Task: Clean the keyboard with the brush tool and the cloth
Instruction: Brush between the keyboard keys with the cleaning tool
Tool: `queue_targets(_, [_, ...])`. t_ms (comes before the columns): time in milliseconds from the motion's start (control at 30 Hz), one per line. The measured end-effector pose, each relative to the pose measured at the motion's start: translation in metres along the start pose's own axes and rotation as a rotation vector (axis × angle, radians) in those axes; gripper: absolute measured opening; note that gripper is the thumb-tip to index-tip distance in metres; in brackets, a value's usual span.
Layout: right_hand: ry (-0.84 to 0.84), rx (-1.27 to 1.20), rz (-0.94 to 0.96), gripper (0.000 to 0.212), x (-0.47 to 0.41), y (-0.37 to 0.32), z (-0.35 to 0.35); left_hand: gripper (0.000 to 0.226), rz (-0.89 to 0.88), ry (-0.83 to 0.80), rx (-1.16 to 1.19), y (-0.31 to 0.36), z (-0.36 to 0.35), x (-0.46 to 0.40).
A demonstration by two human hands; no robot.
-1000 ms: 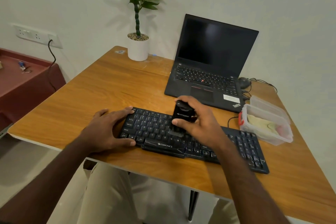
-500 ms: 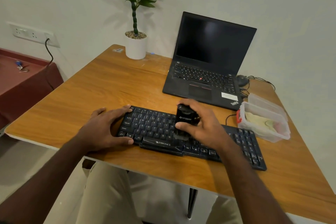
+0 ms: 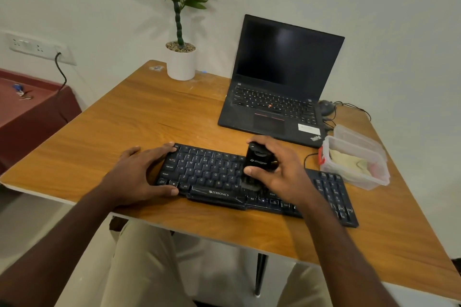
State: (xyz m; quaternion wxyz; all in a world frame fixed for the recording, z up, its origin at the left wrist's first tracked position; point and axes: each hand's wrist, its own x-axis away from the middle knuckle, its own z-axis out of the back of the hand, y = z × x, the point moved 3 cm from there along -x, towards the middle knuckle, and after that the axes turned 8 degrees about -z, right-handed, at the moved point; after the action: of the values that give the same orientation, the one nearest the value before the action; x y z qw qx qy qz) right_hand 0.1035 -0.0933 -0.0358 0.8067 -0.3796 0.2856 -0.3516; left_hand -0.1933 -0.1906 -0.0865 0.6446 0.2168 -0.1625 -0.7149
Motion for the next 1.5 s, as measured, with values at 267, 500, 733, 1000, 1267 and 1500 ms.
queue_targets(267, [-0.132,0.114,-0.104,0.050,0.015,0.021,0.042,0.127,0.016,-0.003,-0.009,0.002,0.001,0.001])
queue_targets(500, [-0.035,0.025,-0.038,0.050,0.013,0.011,0.026,0.121,0.062,-0.022,0.001,0.010,0.004,0.003])
queue_targets(733, [-0.100,0.038,-0.108,0.047,0.026,0.030,0.053,0.096,0.052,-0.009,0.048,0.022,0.007,0.004])
queue_targets(1000, [0.041,-0.035,-0.076,0.052,0.031,0.027,0.046,0.105,0.035,0.007,0.022,0.014,0.004,0.003])
queue_targets(1267, [-0.038,0.010,-0.113,0.049,0.043,0.040,0.069,0.105,0.050,0.005,0.024,0.013,0.004,0.004])
queue_targets(1500, [-0.030,-0.024,-0.010,0.050,0.026,0.022,0.028,0.112,0.019,0.005,0.018,0.006,0.000,0.001])
